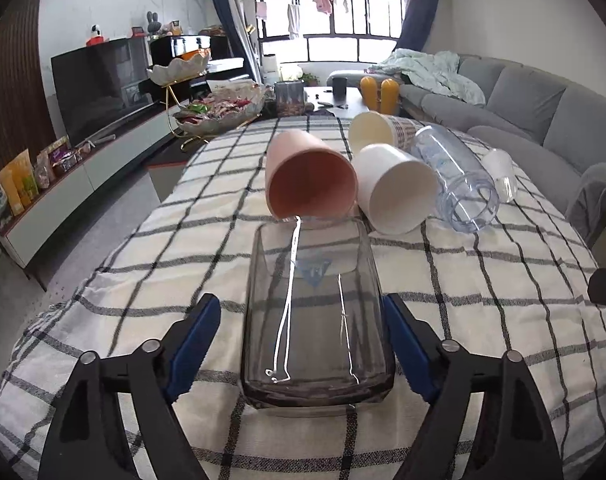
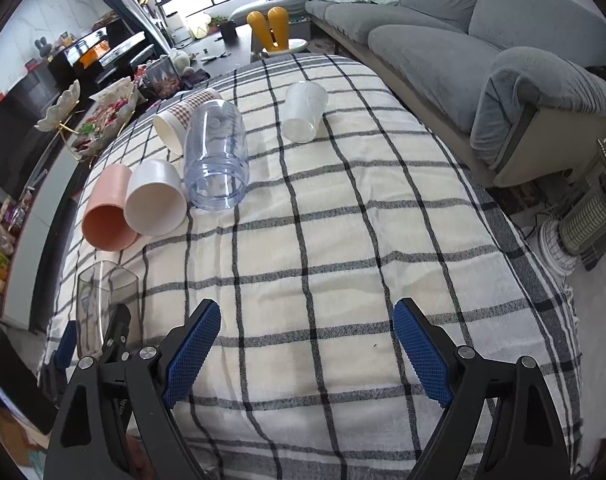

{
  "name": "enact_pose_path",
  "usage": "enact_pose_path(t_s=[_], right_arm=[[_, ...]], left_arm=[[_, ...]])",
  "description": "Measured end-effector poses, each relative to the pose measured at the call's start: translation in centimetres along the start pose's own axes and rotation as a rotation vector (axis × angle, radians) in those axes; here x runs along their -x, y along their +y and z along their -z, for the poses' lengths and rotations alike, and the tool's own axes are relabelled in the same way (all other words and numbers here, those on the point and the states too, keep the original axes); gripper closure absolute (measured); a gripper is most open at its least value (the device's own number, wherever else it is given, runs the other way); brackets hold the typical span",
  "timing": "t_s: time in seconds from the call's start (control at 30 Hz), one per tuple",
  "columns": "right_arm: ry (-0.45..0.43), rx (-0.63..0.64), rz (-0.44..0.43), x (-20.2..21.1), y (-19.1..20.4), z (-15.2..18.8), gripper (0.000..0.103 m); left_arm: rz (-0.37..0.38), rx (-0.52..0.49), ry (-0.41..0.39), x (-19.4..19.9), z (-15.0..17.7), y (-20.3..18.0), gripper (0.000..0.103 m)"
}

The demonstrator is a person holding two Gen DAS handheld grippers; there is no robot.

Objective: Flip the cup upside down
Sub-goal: 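Close the left gripper around the glass cup's sides, then lift the glass cup with the left gripper and turn its rim downward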

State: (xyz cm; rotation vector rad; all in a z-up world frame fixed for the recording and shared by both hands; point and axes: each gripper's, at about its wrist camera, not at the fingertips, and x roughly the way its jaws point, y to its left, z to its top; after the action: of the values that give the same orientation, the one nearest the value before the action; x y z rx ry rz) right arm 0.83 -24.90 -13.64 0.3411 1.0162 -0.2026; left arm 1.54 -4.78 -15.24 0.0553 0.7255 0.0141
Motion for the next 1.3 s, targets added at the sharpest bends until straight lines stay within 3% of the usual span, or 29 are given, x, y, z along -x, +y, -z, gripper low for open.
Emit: enact_pose_path(t_s=[0.13,0.47,0.73,0.97,1.23,1.3], right_arm=[[0.004,-0.005,-0.001,-0.1,-0.1,0.0,0.015],[-0.021,0.011,-0.009,0.4,0.3,-0.2,0.015],[-0.043,0.001,-0.049,1.3,0.5,-0.6,0.015],[-0.034,-0.021,-0.094,2.8,1.1,-2.0,0.015],[0.06,-0.149,-0.138,3.2,0.9,-4.7,0.015],[0.101,-0.209,-0.185,2.9,0.7,-5.5,0.015]], left_arm=[[0.022,-0.017,0.005,0.0,0.1,-0.4,0.035],[0.038,-0.01,0.025,-0.1,-0.2,0.0,0.036],[0.084,-0.001,0.12,0.3,-1.8,0.9,0.036],[0.125,-0.077,0.328,0.2,-3.7,0.7,0.037],[0.152,-0.221,0.657,-1.0,-7.1,-0.4,0.037],[0.166,-0.25,0.749,-1.6,-8.0,-0.8,0.037]])
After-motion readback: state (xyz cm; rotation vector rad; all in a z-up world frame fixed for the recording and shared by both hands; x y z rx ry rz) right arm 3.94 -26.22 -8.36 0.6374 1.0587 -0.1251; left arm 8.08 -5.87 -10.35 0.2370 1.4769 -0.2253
